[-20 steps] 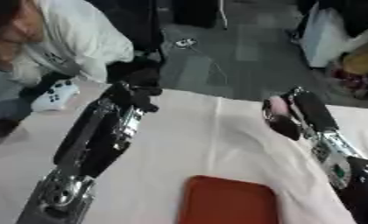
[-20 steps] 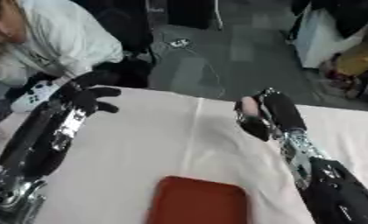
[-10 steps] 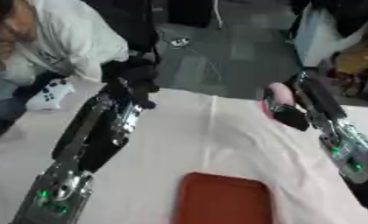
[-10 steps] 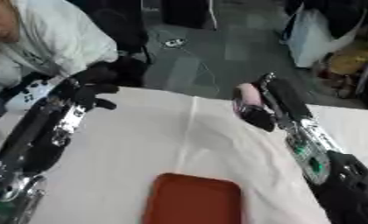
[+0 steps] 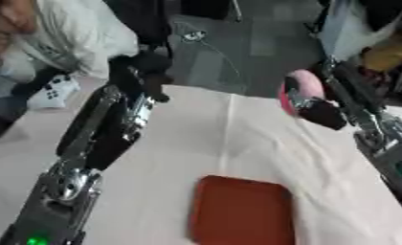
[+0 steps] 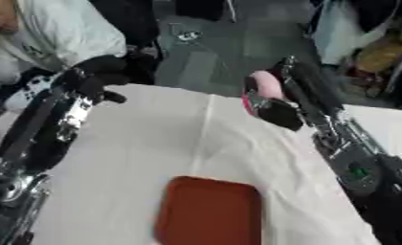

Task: Pick up objects on the table and place them in the box.

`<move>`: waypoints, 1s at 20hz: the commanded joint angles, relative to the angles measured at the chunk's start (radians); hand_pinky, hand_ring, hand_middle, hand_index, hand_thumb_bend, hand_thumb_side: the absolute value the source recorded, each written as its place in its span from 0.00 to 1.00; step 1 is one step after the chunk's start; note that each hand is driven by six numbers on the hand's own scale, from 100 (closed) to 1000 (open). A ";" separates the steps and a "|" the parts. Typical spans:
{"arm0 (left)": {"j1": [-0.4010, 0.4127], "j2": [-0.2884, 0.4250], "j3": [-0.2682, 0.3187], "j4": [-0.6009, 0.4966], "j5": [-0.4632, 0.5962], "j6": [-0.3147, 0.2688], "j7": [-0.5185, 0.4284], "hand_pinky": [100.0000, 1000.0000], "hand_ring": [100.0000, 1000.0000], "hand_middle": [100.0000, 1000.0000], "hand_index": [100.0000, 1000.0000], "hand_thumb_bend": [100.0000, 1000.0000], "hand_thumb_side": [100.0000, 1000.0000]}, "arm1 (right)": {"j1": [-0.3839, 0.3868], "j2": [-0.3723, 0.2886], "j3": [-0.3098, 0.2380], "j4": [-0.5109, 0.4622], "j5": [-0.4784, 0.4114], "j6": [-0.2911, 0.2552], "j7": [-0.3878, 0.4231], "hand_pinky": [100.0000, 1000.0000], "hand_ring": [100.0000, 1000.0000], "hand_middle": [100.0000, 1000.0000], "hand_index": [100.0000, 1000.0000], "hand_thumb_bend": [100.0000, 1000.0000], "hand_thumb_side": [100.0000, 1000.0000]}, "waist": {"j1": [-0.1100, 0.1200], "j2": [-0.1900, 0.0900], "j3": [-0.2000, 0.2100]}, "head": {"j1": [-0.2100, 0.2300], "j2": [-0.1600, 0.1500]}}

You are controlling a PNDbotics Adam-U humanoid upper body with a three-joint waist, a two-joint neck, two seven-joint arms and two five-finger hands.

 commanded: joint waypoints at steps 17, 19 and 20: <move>-0.011 0.025 0.006 -0.016 -0.005 0.002 -0.003 0.66 0.74 0.82 0.90 0.00 0.72 | 0.079 -0.126 0.157 -0.311 -0.144 0.000 0.131 0.00 0.00 0.00 0.27 0.00 0.67 | -0.002 -0.030 0.001 | 0.008 -0.007; -0.012 0.025 0.005 -0.016 -0.004 0.002 -0.004 0.66 0.74 0.82 0.90 0.00 0.72 | 0.086 -0.129 0.170 -0.320 -0.150 -0.005 0.137 0.00 0.00 0.00 0.27 0.00 0.68 | -0.001 -0.029 0.002 | 0.008 -0.010; -0.012 0.025 0.005 -0.016 -0.004 0.002 -0.004 0.66 0.74 0.82 0.90 0.00 0.72 | 0.088 -0.130 0.175 -0.322 -0.152 -0.006 0.139 0.00 0.00 0.00 0.27 0.00 0.68 | -0.001 -0.028 0.003 | 0.008 -0.011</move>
